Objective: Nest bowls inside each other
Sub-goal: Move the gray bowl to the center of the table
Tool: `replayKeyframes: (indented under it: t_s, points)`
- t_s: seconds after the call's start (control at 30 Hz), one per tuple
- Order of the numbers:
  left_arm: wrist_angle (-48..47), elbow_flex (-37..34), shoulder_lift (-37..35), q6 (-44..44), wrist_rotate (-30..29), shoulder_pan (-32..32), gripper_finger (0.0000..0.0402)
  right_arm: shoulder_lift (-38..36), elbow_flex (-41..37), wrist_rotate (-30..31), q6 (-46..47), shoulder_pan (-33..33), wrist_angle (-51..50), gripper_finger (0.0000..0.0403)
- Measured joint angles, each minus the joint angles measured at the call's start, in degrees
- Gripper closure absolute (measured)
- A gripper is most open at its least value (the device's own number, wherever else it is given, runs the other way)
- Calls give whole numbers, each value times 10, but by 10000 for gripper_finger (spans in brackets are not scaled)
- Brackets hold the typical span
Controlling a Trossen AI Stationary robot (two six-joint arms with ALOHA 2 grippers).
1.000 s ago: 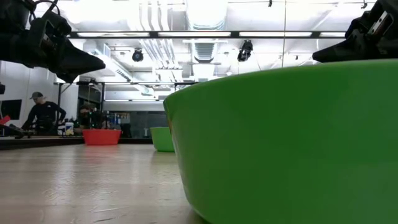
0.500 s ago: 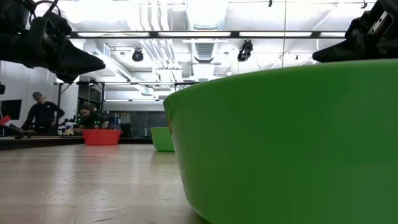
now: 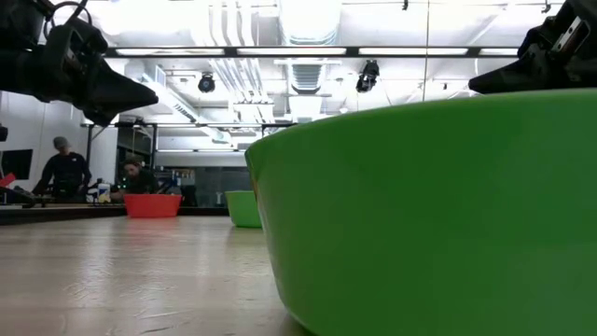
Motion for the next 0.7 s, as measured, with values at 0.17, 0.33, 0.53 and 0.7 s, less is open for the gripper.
replayKeyframes:
  t_s: [0.17, 0.33, 0.53, 0.7]
  points:
    - [0, 0, 0, -43, 5, 0, 319, 0, 0, 0, 0, 0, 0, 394]
    - [0, 0, 0, -67, 38, 0, 319, 0, 0, 0, 0, 0, 0, 394]
    - [-5, 0, 0, -72, 71, 0, 319, 0, 0, 0, 0, 0, 0, 394]
    - [-9, 0, 0, -66, 71, 0, 319, 0, 0, 0, 0, 0, 0, 394]
